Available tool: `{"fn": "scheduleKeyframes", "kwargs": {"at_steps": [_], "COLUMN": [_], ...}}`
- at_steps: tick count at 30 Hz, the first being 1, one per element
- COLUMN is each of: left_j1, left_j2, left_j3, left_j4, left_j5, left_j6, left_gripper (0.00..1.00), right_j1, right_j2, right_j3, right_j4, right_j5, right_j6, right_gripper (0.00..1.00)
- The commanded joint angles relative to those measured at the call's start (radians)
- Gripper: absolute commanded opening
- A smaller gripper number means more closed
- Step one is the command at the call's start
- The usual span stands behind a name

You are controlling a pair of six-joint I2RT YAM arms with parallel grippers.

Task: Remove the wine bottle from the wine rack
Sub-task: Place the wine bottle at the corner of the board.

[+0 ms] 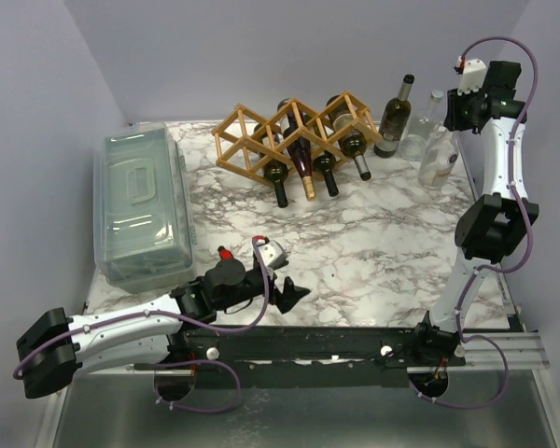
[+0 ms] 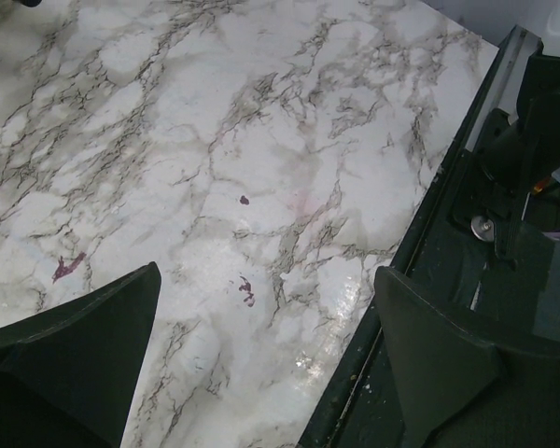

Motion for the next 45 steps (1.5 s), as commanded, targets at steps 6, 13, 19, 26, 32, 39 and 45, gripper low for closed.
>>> {"fn": "scheduleKeyframes", "kwargs": {"at_steps": [6,13,19,26,32,39,45], "left_j1": [-0.004,-0.004,-0.004,-0.003,-0.001,0.009,0.017], "left_j2": [-0.073,-0.112,-0.148,-0.174,-0.204,-0.234,-0.242], "left_j3": [0.001,-0.01,-0.02,-0.023,-0.016,0.009,0.037], "left_j4": [-0.012,-0.016,-0.021,-0.029,-0.05,-0.112,-0.152], "left_j5": [-0.03,-0.036,-0.043,-0.059,-0.072,-0.103,-0.096], "left_j6": [-0.033,-0.04,-0.048,-0.053,-0.062,-0.1,-0.141], "left_gripper": [0.99,0.99,0.99,0.99,0.99,0.99,0.99], "right_j1": [-0.013,-0.012,-0.012,-0.013,-0.012,-0.012,-0.012], "right_j2": [0.019,0.016,0.009,0.01,0.005,-0.004,-0.024], "right_j3": [0.038,0.035,0.035,0.032,-0.009,-0.044,-0.066], "right_j4": [0.079,0.09,0.104,0.109,0.107,0.109,0.113], "right_j5": [-0.025,-0.055,-0.069,-0.079,-0.09,-0.117,-0.136], "right_j6": [0.02,0.059,0.082,0.095,0.086,0.084,0.085], "right_gripper": [0.0,0.0,0.0,0.0,0.04,0.24,0.52]}}
